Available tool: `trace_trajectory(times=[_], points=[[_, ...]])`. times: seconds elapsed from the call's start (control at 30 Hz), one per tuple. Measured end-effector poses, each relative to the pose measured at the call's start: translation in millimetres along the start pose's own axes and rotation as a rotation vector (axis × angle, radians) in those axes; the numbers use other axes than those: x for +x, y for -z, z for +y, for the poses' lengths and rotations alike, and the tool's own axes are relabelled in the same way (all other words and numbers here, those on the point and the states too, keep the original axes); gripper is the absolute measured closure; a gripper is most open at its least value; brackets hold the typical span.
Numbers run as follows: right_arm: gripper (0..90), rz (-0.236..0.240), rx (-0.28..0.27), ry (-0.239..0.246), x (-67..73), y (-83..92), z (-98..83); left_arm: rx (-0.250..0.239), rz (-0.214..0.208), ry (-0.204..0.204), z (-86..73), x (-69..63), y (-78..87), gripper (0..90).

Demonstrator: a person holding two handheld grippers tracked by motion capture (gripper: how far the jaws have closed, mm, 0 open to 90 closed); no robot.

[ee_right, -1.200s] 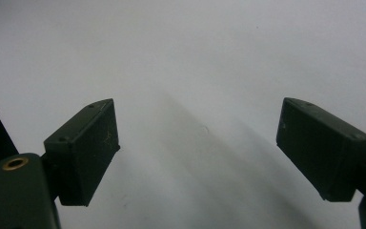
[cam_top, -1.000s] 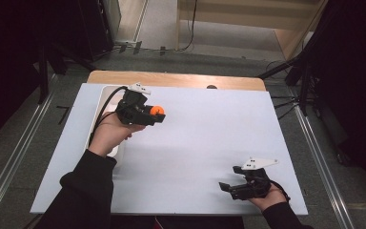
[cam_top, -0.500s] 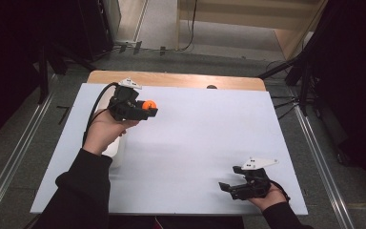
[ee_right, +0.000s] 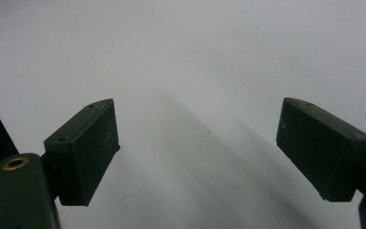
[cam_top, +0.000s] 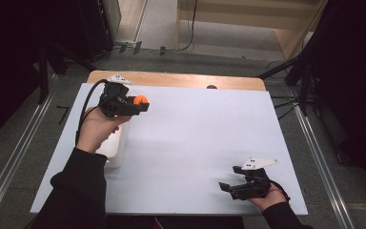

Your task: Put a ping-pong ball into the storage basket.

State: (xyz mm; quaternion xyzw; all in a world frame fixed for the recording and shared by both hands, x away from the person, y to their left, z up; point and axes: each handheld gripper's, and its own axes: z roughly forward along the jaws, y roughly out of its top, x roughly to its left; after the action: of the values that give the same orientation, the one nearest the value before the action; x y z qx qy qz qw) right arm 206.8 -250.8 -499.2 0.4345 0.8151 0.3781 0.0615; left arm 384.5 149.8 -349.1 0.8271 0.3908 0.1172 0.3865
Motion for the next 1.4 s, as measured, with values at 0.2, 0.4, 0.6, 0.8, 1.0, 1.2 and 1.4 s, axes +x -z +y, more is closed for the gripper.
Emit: trace_trajectory(times=[0.2,0.4,0.6,0.8,1.0,1.2,1.4], points=[[12.8,0.000,0.001,0.001,0.3,-0.1,0.1,-0.008,0.021,0.012,-0.9,5.8,3.8,50.8],[12.8,0.003,-0.005,0.004,0.9,0.3,0.6,-0.020,0.039,0.032,-2.1,11.9,6.3,50.8],[12.8,0.004,-0.006,0.000,1.2,0.2,0.9,-0.022,0.058,0.045,-4.3,19.0,7.4,50.8],[12.8,0.000,-0.008,0.005,0.4,0.0,0.9,-0.036,0.091,0.060,-6.1,25.6,9.3,50.8],[12.8,0.003,-0.009,0.001,0.8,0.0,1.2,-0.045,0.126,0.073,-8.6,32.2,9.9,50.8],[12.8,0.003,-0.008,0.004,0.4,-0.1,1.1,-0.071,0.158,0.088,-10.2,38.6,10.8,50.8],[12.8,0.006,-0.009,0.006,0.7,-0.4,1.3,-0.075,0.194,0.100,-11.6,44.7,9.9,50.8]])
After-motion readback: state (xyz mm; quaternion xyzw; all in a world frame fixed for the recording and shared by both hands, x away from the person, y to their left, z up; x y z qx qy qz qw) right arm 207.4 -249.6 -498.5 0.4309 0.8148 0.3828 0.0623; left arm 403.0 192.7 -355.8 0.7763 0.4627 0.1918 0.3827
